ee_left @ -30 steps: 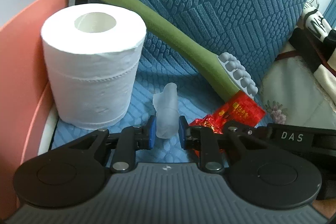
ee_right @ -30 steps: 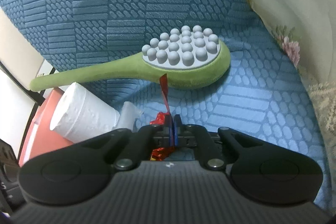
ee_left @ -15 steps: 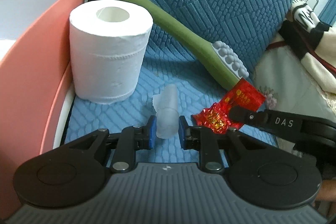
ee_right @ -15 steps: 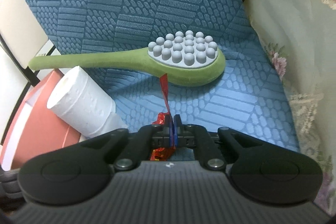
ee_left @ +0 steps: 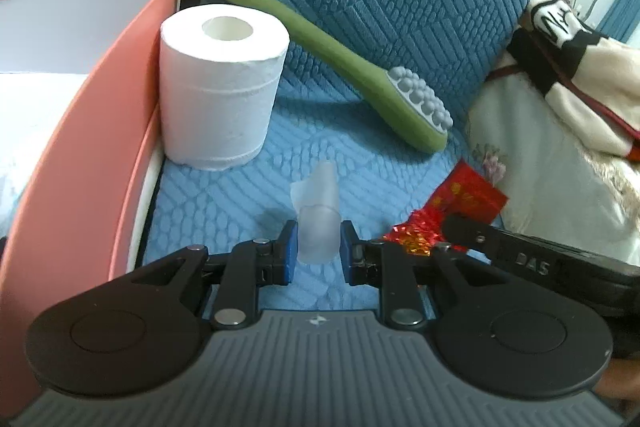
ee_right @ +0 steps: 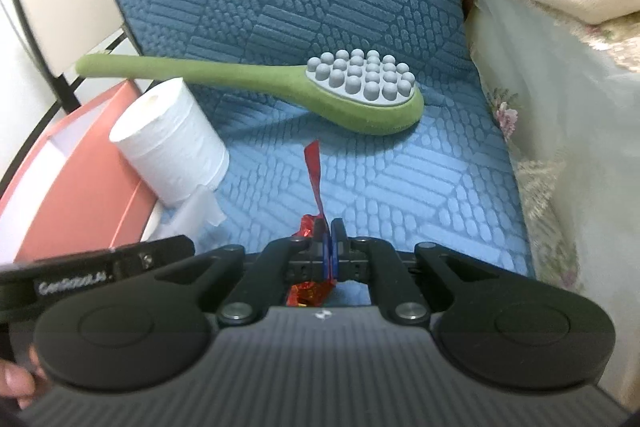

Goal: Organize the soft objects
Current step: 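Carry the clear piece with the left tool while the right tool carries the candy packet over the pink box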

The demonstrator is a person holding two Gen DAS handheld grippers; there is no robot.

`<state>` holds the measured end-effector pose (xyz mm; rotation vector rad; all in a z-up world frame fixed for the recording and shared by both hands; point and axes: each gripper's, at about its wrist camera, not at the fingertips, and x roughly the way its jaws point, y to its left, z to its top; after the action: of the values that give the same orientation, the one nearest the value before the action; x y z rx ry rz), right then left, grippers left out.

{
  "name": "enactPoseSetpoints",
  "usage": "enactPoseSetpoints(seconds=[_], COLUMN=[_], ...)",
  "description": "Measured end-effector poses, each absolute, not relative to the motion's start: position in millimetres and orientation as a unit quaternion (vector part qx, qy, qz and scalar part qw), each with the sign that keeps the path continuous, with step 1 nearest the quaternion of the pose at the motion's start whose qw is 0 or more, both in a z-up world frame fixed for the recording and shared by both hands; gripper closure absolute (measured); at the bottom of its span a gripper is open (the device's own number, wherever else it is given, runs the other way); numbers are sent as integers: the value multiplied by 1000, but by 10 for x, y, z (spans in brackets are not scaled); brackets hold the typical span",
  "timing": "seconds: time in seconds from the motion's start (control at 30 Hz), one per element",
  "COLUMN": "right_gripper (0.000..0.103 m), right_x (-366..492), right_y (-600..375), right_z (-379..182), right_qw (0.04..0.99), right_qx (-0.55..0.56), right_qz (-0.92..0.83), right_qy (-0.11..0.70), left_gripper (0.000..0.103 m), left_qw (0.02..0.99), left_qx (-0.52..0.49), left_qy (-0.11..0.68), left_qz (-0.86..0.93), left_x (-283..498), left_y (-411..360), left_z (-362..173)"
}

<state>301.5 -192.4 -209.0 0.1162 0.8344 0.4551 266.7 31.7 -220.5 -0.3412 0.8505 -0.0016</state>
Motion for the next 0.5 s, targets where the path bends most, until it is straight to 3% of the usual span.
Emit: enactPoseSetpoints(seconds=[0.5], right_gripper=[98], right_x=[2393], right_y=[-1809], right_z=[-1933], right_qw=[898], right_qx=[5], right_qz=[214], right_qy=[384], left_gripper=[78], left_qw=[894], left_qx=[-151], left_qy=[422], left_qz=[-16], left_x=[2242], left_y=[315], left_z=[-2055])
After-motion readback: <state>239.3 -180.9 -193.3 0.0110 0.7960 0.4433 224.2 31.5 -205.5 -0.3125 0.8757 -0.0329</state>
